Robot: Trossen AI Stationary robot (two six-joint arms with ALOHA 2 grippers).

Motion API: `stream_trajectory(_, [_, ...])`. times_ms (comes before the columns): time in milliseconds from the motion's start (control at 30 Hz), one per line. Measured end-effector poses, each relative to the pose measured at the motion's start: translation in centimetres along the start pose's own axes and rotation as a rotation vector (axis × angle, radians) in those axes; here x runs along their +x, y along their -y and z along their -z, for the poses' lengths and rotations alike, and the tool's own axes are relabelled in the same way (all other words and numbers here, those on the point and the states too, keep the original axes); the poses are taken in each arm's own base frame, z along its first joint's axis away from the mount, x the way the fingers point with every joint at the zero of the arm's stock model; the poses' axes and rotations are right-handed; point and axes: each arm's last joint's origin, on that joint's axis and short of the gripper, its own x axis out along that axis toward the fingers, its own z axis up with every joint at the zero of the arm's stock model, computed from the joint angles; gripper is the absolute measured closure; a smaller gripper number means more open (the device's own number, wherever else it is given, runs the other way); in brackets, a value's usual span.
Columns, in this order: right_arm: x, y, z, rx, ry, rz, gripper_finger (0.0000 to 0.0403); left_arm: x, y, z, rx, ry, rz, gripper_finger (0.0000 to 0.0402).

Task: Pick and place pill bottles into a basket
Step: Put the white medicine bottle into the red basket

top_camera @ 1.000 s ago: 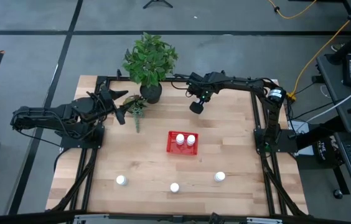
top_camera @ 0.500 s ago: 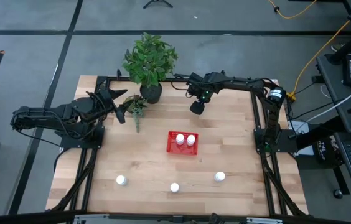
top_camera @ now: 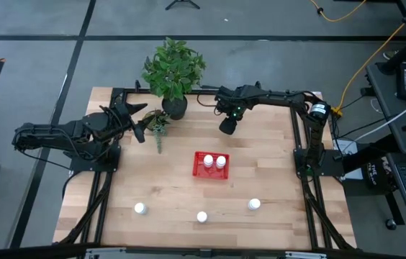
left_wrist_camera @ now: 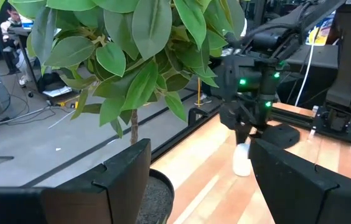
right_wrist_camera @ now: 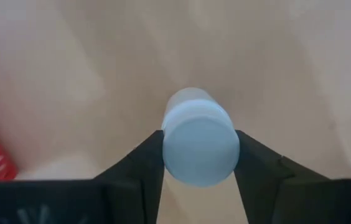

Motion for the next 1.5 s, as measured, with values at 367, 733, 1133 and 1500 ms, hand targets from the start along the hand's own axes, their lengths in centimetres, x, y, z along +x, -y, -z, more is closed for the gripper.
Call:
stream_trajectory(367, [-5.5,-4.1,2.4,-0.009,0.059,-0.025,0.0249,0.0,0.0,0.0,0.009,-0.001,0.000,0.0135])
stream_trajectory(733, [-11.2,-11.6,4.8,-0.164,0.337,-0.198,0.0249,0.0,0.0,0.1,0.044,-0.010,0.001,0.0135])
stream_trajectory(1133, [-10.3,-18.2,0.2,-0.297,0.443,-0.260,0.0249,0.0,0.1,0.1,0.086,-0.010,0.010,0.0135])
stream_trajectory(1500, [-8.1,-19.2,-2.0,-0.363,0.284,-0.124,0.0249,0.0,0.1,0.1,0.086,-0.010,0.010,0.0135])
